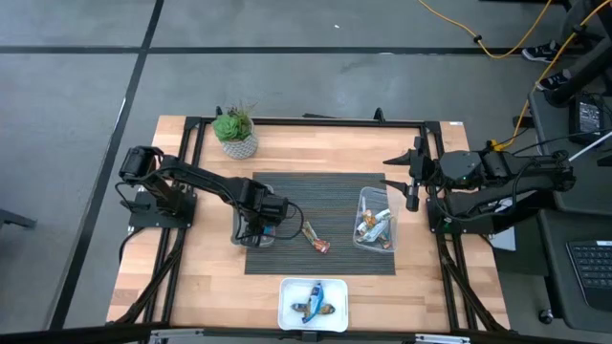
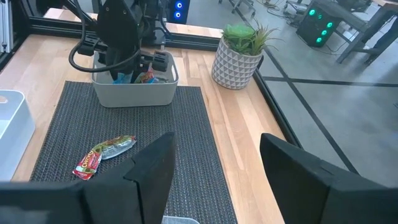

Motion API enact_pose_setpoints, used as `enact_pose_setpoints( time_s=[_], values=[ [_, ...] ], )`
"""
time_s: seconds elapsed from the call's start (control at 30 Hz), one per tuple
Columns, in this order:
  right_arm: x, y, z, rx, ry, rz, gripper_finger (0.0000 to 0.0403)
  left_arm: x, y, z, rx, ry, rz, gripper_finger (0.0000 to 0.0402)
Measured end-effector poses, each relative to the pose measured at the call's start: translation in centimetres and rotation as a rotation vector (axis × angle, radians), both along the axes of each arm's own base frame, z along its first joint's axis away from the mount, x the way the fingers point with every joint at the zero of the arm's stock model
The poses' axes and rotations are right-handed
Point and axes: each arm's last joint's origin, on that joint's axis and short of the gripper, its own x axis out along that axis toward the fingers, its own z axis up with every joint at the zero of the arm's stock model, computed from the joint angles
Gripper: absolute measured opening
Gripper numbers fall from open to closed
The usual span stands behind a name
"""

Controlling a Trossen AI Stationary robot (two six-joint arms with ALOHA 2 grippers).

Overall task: Pick and place Granola Bars by type
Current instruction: Put the red granola bar into the gray bin

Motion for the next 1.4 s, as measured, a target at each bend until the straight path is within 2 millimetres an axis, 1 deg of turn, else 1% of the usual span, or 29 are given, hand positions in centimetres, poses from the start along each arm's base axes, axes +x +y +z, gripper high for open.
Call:
enact_pose_setpoints(
  time_s=[0.13, 0.33, 0.53, 0.77, 0.9, 0.97, 1.13, 1.27, 1.4],
  values=[
    [0.0, 0.0, 0.0, -0.003, 0.001, 0.001, 0.0236, 0.2, -0.2, 0.7, -0.008, -0.003, -0.004, 0.0169],
    [0.0, 0.0, 0.0, -0.007, 0.002, 0.003, 0.0236, 0.7, -0.5, 2.8, 0.002, -0.001, -0.018, 0.0177],
    [0.0, 0.0, 0.0, -0.007, 0.002, 0.003, 0.0236, 1.1, -0.6, 4.3, 0.033, -0.014, -0.019, 0.0176],
    [0.0, 0.0, 0.0, -0.006, 0.002, 0.003, 0.0236, 1.8, -0.7, 5.8, 0.031, -0.065, -0.008, 0.0177],
    [0.0, 0.0, 0.0, -0.006, 0.002, 0.003, 0.0236, 2.5, -0.7, 7.2, 0.024, -0.119, -0.007, 0.0171],
    [0.0, 0.0, 0.0, -0.006, 0.002, 0.003, 0.0236, 2.7, -0.8, 8.5, 0.025, -0.163, -0.005, 0.0167],
    [0.0, 0.0, 0.0, -0.006, 0.002, 0.003, 0.0236, 2.6, -0.5, 13.0, 0.074, -0.334, 0.021, 0.0154],
    [0.0, 0.0, 0.0, -0.006, 0.003, 0.003, 0.0236, 1.5, -0.2, 17.0, 0.113, -0.500, 0.055, 0.0146],
    [0.0, 0.0, 0.0, -0.009, 0.005, 0.004, 0.0236, 0.0, 0.0, 20.3, 0.115, -0.698, 0.086, 0.0141]
  ],
)
